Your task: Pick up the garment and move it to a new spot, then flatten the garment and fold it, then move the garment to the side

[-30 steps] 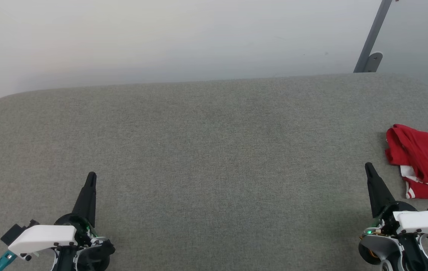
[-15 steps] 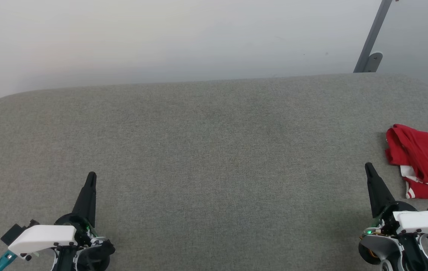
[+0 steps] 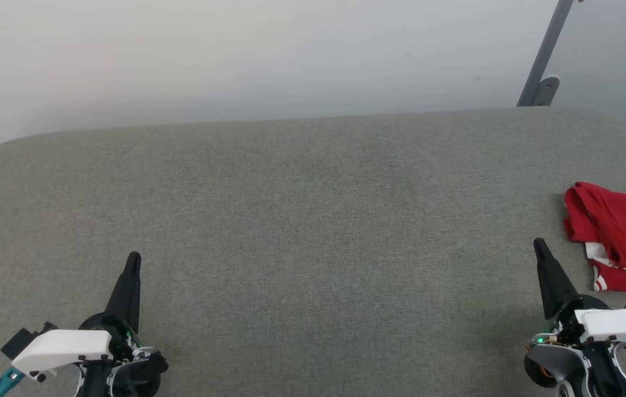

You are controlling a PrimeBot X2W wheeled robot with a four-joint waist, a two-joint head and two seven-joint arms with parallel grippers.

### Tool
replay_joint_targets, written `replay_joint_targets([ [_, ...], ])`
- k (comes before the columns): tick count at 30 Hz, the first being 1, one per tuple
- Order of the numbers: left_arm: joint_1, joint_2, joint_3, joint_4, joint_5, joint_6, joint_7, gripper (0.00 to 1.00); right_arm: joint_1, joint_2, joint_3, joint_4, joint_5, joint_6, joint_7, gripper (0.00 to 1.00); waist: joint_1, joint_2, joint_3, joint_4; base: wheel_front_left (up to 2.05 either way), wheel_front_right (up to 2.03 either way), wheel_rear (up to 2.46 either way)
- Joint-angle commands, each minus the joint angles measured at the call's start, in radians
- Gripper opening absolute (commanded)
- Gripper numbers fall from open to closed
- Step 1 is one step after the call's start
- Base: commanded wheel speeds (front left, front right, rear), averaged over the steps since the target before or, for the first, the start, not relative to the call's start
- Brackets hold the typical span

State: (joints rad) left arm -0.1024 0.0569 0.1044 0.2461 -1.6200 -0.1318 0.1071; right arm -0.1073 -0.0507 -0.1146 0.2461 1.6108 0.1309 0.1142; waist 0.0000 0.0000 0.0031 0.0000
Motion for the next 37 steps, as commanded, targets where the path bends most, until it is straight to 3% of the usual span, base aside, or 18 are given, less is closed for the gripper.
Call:
replay_joint_targets([
  [1,-0.013,-0.003,0.004,0.0,0.001,0.002,0.004,0.0,-0.004,0.001,0.001,0.0,0.004,0.0,0.001,0.0,0.0,0.0,0.0,0.0,0.0,0.0,0.0],
  [37,-0.013,-0.005,0.008,0.0,0.005,0.002,0.007,0.0,-0.004,0.001,0.001,0.0,0.004,0.0,0.001,0.0,0.0,0.0,0.0,0.0,0.0,0.0,0.0],
])
